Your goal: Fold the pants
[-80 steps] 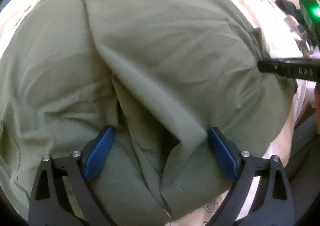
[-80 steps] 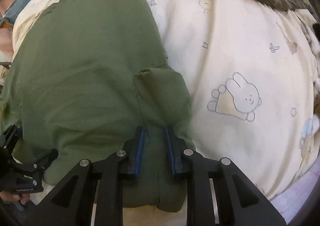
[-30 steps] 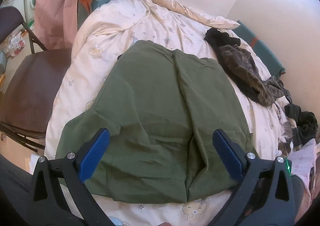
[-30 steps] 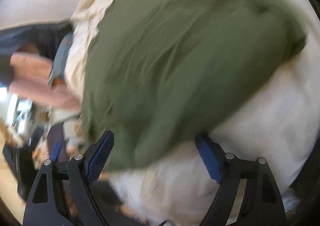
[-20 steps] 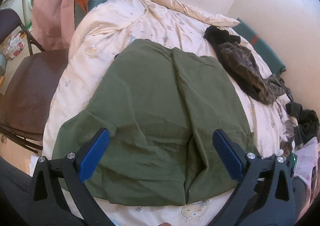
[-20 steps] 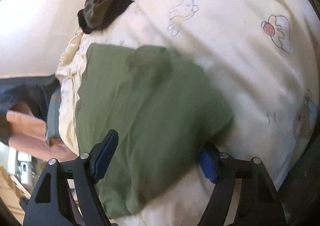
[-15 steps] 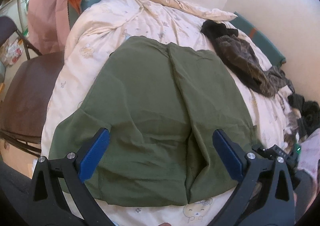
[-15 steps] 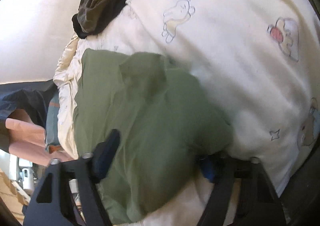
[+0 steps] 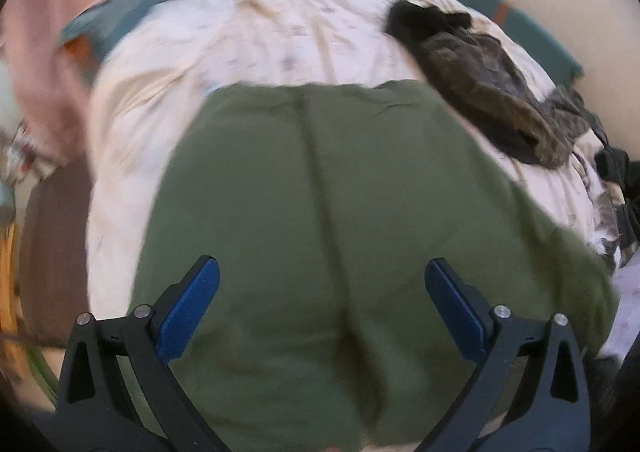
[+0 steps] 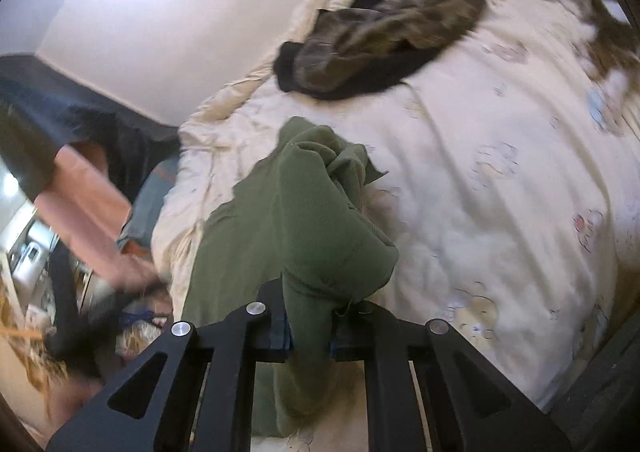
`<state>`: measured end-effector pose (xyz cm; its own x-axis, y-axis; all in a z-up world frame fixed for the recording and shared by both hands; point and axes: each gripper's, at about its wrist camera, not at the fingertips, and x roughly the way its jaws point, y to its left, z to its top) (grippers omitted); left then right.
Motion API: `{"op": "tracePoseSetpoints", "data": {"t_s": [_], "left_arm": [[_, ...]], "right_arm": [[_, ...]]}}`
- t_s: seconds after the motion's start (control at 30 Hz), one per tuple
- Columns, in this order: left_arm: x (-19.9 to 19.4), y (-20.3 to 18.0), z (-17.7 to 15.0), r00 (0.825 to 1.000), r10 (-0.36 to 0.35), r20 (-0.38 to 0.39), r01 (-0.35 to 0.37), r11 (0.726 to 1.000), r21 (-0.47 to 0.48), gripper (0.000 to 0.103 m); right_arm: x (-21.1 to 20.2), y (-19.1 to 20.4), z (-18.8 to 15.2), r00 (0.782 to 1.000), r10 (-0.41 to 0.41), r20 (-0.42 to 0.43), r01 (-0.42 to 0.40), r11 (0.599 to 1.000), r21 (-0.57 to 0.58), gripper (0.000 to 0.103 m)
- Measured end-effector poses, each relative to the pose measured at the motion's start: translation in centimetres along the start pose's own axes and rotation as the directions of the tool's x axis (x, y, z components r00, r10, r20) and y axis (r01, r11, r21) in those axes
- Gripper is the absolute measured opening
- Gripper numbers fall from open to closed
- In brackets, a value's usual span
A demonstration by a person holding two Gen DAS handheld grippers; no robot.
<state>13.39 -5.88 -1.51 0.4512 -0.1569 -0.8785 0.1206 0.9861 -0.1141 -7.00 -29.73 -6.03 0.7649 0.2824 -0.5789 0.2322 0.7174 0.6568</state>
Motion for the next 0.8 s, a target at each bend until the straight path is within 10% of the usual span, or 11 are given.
{"op": "tracePoseSetpoints", "data": {"t_s": [0.37, 0.8], "left_arm": [[13.7, -16.6, 13.4, 0.966, 0.164, -0.201, -0.088, 0.937, 0.338, 0.101], [26.3, -21.8, 17.1, 0.881, 0.415, -0.226, -0.266, 0.830, 0.489, 0.085]], "right_arm": [[2.9, 2.9, 0.4, 0.989, 0.111, -0.102, -0.117, 0.992, -0.055, 0.011], [5.2, 4.3, -0.2, 0.974, 0.129, -0.187, -0.148, 0.985, -0.087, 0.010]]}}
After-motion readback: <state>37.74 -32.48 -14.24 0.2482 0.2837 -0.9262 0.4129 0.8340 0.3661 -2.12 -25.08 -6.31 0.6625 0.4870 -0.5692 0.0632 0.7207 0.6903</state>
